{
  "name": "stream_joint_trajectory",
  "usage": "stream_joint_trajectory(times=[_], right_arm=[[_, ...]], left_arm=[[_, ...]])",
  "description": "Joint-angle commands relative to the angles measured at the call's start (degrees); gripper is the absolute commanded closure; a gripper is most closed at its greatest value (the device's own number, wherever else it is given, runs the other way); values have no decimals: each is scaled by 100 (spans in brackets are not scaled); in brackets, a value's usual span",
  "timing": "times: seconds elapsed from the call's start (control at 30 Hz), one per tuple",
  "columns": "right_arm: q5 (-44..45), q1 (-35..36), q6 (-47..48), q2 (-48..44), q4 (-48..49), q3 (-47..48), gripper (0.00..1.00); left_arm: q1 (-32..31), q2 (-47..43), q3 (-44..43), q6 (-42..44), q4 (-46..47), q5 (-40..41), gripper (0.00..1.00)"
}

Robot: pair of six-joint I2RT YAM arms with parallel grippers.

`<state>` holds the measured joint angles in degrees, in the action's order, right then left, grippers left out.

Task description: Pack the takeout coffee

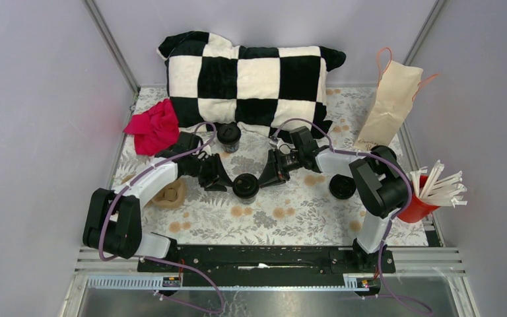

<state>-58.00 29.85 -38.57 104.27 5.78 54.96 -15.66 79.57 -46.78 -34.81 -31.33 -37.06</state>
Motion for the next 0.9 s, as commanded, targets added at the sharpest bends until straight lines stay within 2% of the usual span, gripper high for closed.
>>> stream_joint_trajectory(times=[0.0,0.3,0.47,0.67,0.87], right_arm=[[439,135,395,96,-169,-73,66],[1319,145,764,-164,-85,-467,71],[1401,152,820,-346,-240,-325,71],[1332,146,720,-604,-880,129,64],[1316,92,472,-802,-925,102,60]], left_arm=[[-145,111,-65,45,186,212,58],[-334,54,173,195,203,728,60],[-394,18,171,199,201,836,60],[-393,-41,-190,200,-48,816,56],[-394,-8,-798,229,-384,892,52]])
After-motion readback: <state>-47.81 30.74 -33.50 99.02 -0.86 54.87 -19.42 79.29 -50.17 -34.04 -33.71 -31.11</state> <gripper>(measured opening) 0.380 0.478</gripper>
